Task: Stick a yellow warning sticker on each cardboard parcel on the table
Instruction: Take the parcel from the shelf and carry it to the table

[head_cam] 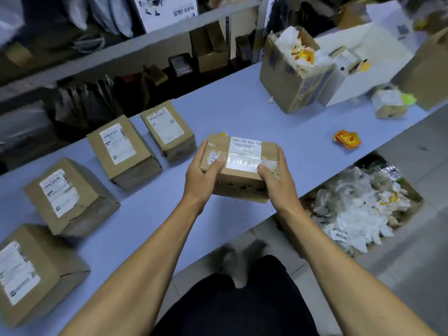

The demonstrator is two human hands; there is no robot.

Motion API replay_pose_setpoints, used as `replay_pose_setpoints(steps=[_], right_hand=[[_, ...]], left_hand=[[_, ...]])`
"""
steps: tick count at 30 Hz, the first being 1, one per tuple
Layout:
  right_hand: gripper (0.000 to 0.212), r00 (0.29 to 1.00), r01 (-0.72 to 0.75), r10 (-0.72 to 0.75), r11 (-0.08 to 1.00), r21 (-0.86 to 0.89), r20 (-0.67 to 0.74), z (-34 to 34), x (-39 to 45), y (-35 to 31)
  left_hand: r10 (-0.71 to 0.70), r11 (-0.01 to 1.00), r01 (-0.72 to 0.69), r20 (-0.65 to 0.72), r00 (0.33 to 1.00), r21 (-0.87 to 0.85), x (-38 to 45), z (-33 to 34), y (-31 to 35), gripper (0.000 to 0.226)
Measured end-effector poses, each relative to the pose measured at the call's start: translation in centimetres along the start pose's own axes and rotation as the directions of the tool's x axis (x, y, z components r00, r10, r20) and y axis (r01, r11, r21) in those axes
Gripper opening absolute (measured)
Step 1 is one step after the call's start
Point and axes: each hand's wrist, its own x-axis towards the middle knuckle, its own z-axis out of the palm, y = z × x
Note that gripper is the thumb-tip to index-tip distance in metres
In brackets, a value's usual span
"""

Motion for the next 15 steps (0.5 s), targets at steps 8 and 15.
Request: replay_pose_setpoints(steps=[8, 15], right_hand=[[0.086, 0.97, -0.003, 0.018, 0.998, -0.061, 0.242, 0.3, 8.4, -1.0], [0.086, 0.886, 0.023, 0.067, 0.982, -0.188, 0.458, -0.1, 13.5, -0.8]], left_hand=[[-0.065, 0.998, 0.057, -0.234, 0.97, -0.041, 4.2, 1.3, -0.3, 0.069], [-0.152, 0.988, 0.122, -0.412, 0.899, -0.098, 5.0, 3.0, -1.5, 0.063]])
